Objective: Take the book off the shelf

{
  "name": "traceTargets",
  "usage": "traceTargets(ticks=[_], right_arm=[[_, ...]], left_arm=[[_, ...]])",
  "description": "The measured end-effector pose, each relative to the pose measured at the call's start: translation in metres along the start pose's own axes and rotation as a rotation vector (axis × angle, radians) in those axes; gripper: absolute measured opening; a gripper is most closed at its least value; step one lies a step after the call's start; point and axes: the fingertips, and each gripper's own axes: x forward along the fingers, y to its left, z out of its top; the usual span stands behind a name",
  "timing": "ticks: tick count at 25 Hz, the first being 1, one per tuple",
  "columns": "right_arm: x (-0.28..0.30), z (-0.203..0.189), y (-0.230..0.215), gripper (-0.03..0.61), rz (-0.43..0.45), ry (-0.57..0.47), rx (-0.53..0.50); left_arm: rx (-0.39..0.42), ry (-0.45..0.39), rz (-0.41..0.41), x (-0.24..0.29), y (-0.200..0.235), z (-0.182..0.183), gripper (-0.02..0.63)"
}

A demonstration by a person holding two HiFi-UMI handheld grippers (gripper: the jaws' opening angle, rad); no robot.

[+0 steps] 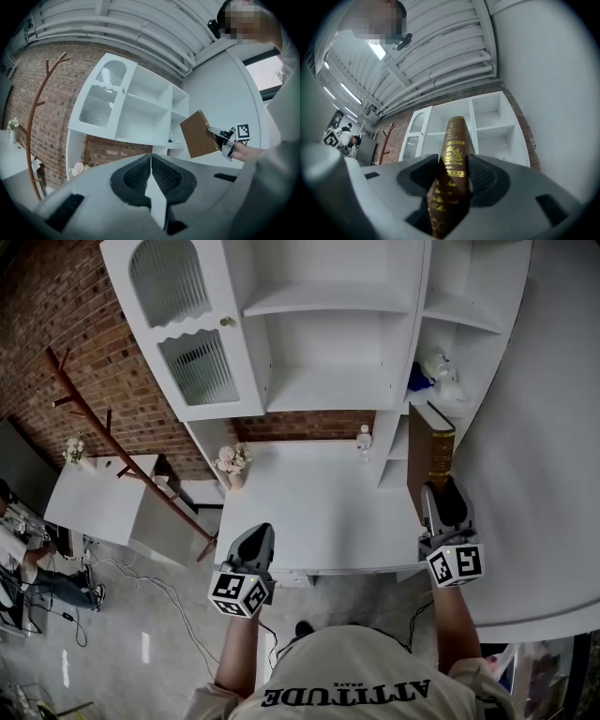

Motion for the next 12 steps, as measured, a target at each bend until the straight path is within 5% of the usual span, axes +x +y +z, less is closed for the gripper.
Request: traceTargets(ticks=[12], right_arm=[[-0.0029,-0.0020,-0.0045,0.210,-0.009,0.001,0.007]], left_arm=[[-0.008,0.004,0.000,0.0021,-0.0003,-0.0034,0.026]])
